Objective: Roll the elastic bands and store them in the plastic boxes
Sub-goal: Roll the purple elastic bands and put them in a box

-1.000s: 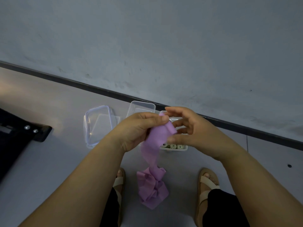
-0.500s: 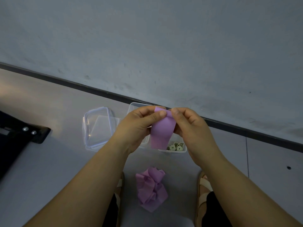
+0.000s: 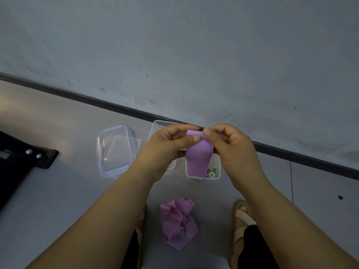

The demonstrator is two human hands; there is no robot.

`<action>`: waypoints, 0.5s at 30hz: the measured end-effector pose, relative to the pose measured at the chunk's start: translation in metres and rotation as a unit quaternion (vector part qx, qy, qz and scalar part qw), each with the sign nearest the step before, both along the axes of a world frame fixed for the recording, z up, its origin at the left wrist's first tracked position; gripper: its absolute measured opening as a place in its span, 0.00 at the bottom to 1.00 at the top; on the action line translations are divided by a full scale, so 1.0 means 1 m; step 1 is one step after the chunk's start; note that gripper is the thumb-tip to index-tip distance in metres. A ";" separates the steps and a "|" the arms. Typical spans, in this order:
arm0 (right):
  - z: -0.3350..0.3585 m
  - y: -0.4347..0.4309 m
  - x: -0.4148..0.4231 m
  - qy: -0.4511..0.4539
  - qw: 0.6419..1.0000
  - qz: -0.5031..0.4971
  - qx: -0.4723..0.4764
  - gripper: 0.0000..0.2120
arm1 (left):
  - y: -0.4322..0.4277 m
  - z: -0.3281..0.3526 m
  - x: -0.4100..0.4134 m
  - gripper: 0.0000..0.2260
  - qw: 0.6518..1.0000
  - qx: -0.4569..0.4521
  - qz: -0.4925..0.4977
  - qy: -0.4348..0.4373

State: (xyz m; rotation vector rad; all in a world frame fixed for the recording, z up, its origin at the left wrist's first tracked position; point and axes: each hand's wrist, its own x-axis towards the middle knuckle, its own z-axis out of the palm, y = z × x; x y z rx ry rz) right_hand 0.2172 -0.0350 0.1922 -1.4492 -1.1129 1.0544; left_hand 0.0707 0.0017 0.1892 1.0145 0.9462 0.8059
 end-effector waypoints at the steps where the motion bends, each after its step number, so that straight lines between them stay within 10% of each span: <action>1: 0.000 0.000 0.001 0.004 1.000 0.000 0.004 0.04 | 0.000 0.001 0.000 0.08 1.000 0.006 -0.006 0.007; 15: 0.001 0.002 0.004 0.013 0.999 0.028 -0.012 0.04 | 0.000 0.001 -0.005 0.08 0.993 0.086 0.008 0.079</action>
